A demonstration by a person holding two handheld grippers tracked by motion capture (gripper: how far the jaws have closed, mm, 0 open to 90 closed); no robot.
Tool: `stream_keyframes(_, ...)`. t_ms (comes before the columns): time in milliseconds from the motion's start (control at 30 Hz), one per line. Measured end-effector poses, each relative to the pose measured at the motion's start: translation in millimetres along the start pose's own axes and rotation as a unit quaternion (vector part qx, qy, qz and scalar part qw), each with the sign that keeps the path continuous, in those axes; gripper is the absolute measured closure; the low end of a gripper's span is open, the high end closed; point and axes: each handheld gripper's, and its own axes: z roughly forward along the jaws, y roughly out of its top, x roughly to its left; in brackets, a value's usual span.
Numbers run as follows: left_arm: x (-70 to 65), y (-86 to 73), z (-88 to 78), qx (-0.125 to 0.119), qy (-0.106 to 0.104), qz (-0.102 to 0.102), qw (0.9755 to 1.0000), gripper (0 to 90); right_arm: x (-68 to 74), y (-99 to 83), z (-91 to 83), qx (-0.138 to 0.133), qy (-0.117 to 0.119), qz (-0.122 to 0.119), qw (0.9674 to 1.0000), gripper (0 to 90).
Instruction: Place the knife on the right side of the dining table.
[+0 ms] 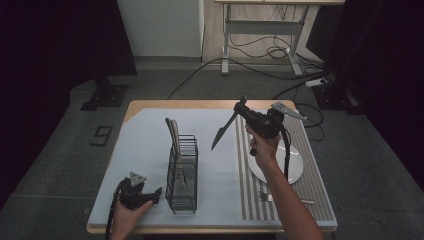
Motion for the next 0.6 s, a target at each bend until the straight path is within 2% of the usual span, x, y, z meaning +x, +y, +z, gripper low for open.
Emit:
stream_keyframes(33,0.1,0.0,0.0,0.000,0.000,0.000,1.0000,10.7,-6.8,-5.1,1.1,0.004,-0.010,0.003,0.9999,84.0)
stream_keyframes(233,0.0,0.0,0.0,0.000,0.000,-0.001,1.0000,10.7,-24.4,-16.8,5.3,0.013,-0.036,0.010,0.9992,84.0)
stream_keyframes(600,0.1,0.1,0.1,0.000,0.000,0.000,1.0000,10.7,-50.2,-18.5,4.2,0.010,-0.075,0.011,0.9971,84.0)
